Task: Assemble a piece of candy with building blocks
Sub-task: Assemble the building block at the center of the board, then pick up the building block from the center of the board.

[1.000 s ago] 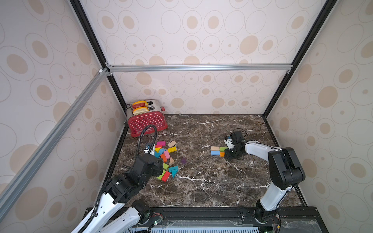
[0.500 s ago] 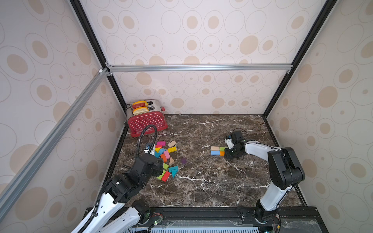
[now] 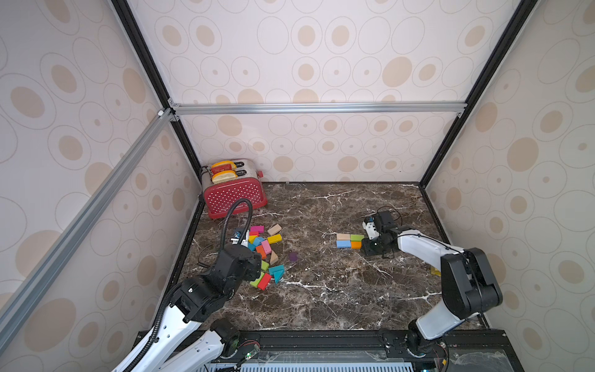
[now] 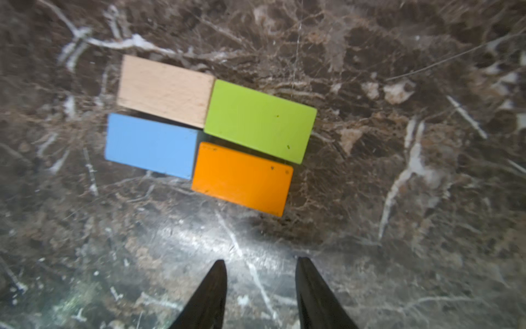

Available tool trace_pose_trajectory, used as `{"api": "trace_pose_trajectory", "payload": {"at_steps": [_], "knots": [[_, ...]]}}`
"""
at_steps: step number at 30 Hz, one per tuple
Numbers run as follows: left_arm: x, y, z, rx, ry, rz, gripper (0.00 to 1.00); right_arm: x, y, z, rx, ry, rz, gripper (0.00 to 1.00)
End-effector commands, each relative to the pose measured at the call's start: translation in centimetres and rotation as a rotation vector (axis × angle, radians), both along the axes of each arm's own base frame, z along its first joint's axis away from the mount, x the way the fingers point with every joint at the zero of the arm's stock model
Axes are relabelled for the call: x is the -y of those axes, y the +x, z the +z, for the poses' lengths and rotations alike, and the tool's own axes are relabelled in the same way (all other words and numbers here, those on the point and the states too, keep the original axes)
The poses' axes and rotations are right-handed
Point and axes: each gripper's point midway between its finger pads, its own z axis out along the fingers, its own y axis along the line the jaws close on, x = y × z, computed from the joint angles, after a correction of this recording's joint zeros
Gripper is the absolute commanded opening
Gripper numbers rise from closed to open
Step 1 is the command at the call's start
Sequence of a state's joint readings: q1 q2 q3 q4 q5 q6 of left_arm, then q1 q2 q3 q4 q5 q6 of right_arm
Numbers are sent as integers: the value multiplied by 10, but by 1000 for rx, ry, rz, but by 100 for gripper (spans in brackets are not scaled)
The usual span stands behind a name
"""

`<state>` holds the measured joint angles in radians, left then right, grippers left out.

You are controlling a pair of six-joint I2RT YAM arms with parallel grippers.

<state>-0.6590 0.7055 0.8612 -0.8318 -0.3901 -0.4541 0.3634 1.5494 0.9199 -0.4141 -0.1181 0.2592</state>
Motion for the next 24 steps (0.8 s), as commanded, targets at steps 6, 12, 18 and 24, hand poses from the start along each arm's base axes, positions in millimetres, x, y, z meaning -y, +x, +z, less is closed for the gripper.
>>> {"api": "trace_pose_trajectory", "payload": {"at_steps": [6, 12, 18, 24], "knots": [[20, 33, -56, -113, 0, 113, 72, -24, -25, 22, 49, 137, 56, 45], [30, 78, -99, -209, -123, 201, 67, -24, -40, 13, 28, 136, 84, 45], [42, 131, -110, -256, -78, 200, 65, -27, -45, 15, 41, 152, 95, 46], [37, 179, -131, -301, -132, 205, 66, -27, -46, 20, 63, 159, 96, 46]]}}
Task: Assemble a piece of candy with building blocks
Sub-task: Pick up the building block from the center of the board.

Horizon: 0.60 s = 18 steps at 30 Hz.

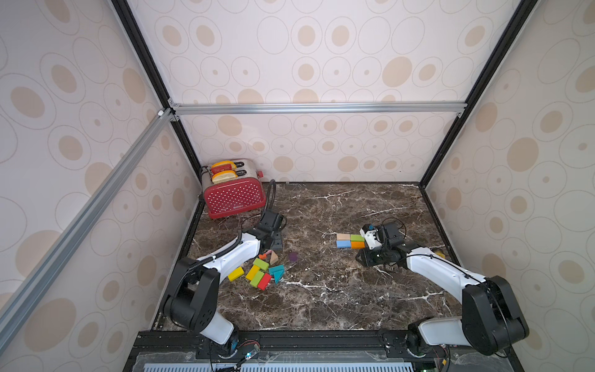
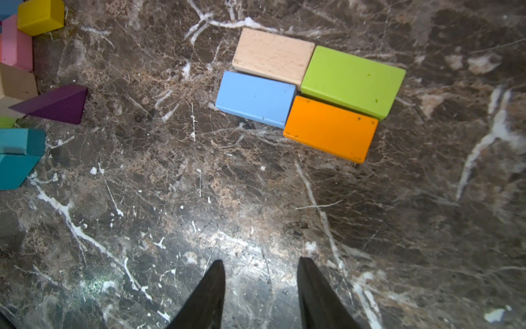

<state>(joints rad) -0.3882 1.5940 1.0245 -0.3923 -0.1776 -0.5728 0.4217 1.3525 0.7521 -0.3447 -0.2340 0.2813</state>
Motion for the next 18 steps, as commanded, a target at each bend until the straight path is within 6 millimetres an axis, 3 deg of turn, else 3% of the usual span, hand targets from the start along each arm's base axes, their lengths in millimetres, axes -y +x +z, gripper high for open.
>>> {"api": "trace_pose_trajectory", "payload": {"at_steps": [1, 10, 15, 18], "knots": [[2, 33, 2, 26, -49, -6, 66, -3, -2, 6, 20, 21, 2, 46], [19, 82, -28, -43, -39, 2, 71, -6, -4, 1, 1, 29, 10, 46], [5, 87, -24, -34, 6, 113, 80, -8, -4, -2, -5, 30, 11, 48], [7, 90, -30, -56, -22, 167, 83, -10, -2, -4, -8, 36, 11, 49]]}}
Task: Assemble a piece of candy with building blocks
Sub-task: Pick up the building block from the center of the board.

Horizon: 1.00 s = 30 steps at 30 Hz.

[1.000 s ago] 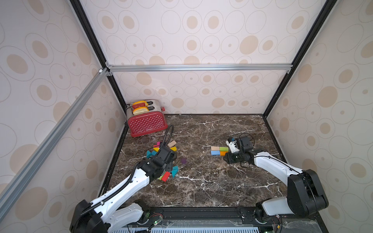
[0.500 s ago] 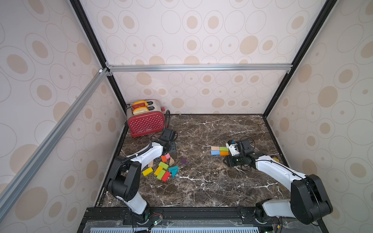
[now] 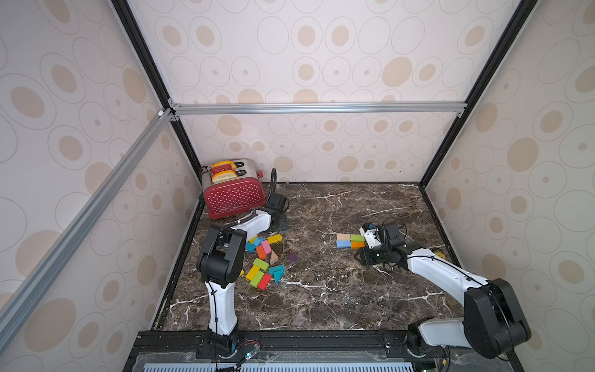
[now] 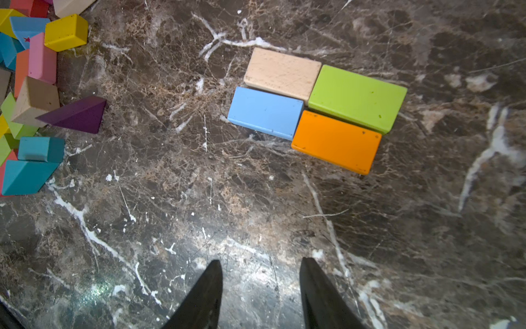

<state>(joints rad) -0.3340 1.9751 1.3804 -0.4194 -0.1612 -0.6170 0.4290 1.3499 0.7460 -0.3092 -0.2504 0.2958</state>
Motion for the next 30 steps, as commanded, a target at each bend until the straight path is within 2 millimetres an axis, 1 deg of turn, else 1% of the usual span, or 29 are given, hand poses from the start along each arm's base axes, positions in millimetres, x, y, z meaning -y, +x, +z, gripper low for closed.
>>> {"api": "trace_pose_trajectory", "payload": {"at_steps": [1, 5, 9, 12, 17, 23, 25, 30], "knots": [[0, 5, 0, -19, -12, 93, 83, -3, -5, -9, -30, 3, 7, 49], [3, 4, -5, -37, 11, 130, 84, -3, -6, -9, -27, 2, 6, 51], [0, 1, -9, -53, 25, 188, 82, -2, -7, -11, -25, -1, 4, 51], [0, -2, -16, -74, 18, 230, 82, -4, -8, -14, -35, 3, 8, 51], [5, 1, -24, -92, 21, 243, 81, -6, -9, -14, -37, 4, 14, 51], [6, 3, -33, -105, 24, 251, 80, -5, -10, -15, -34, 1, 13, 51], [8, 3, -37, -115, 19, 244, 76, -5, -11, -16, -38, 1, 15, 51], [5, -1, -41, -124, 33, 240, 65, -6, -12, -17, -42, 0, 18, 51]]}}
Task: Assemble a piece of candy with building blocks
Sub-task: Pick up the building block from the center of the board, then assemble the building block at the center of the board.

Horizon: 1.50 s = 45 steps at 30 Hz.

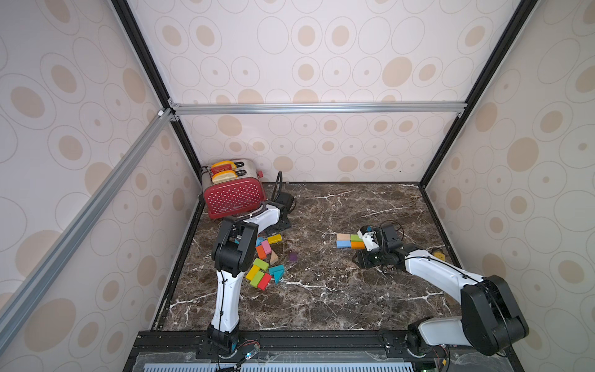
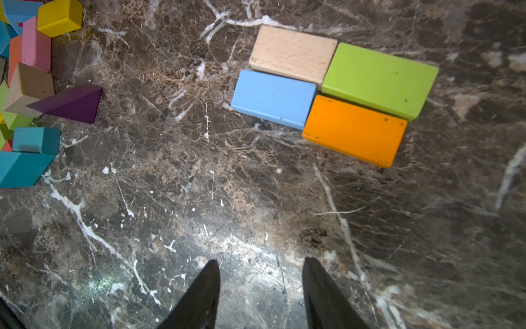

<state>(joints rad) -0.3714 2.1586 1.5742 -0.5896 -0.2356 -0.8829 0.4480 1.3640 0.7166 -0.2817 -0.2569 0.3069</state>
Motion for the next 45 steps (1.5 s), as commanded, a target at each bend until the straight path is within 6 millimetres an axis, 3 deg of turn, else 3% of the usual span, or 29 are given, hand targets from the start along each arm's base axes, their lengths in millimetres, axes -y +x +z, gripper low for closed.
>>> {"api": "trace_pose_trajectory", "payload": {"at_steps": [1, 8, 12, 15, 18, 22, 25, 28, 33, 42, 45], "knots": [[-3, -8, -9, -36, 29, 9, 64, -1, -4, -5, -18, -3, 5, 51], [5, -7, 5, -10, 22, -59, 52, 2, -2, -1, 1, -14, -10, 51], [28, -8, 35, 43, 6, -143, 51, 8, 2, 4, 39, -30, -46, 51], [62, -18, 72, 104, 3, -250, 51, 24, 7, 8, 70, -72, -112, 51], [97, -48, 99, 125, 10, -359, 51, 51, 13, 13, 91, -99, -225, 51], [150, -96, 100, 117, -69, -468, 51, 81, 19, 17, 83, -42, -367, 50], [191, -127, 107, 145, -43, -565, 51, 89, 19, 18, 98, -50, -403, 50], [221, -150, 92, 104, -46, -615, 52, 102, 19, 16, 100, -89, -447, 50], [245, -167, 53, 60, -47, -615, 49, 123, 16, 8, 102, -95, -546, 50], [271, -159, 20, 37, -29, -607, 49, 128, 12, 7, 103, -95, -556, 50], [280, -156, 19, 49, -30, -613, 50, 128, 12, 7, 102, -93, -557, 50]]}}
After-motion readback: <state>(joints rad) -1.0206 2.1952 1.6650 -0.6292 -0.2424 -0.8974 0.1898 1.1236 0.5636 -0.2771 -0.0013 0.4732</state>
